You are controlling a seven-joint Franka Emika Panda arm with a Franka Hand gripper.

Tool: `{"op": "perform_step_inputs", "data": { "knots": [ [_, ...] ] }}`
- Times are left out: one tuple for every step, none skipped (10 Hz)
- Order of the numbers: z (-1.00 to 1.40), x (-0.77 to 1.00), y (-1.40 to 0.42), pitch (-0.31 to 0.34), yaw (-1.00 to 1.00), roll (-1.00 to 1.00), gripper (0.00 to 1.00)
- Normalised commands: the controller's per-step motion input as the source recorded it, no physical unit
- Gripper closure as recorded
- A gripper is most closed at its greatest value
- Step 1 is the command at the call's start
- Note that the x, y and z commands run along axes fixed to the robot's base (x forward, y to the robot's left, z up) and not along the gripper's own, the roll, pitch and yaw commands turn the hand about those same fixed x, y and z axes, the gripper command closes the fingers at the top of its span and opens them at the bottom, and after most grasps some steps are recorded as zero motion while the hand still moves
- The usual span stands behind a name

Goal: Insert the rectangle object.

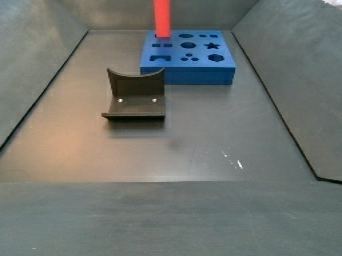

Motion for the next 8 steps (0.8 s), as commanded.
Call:
{"op": "perform_step_inputs", "data": {
  "knots": [
    [-0.33,0.62,0.00,0.093,-0.01,0.08,1.00],
    [-0.34,0.44,0.00,0.063,0.00,0.08,1.00],
    [-0.45,0.09,0.00,-0.019,0.02,0.09,1.00],
    [-0.56,0.00,-0.12,-0.114,0.07,0.14,1.00],
    [-0.55,0.05,-0.12,-0.090,0.05,0.09,1.00],
    [-0.23,0.21,-0.08,-0.039,0.00,-0.04,1.00],
    [-0.07,0.14,0.00,0.000,0.00,-0.01,1.00],
    [0.00,0.04,0.00,0.011,0.00,0.00,1.00]
  ]
}}
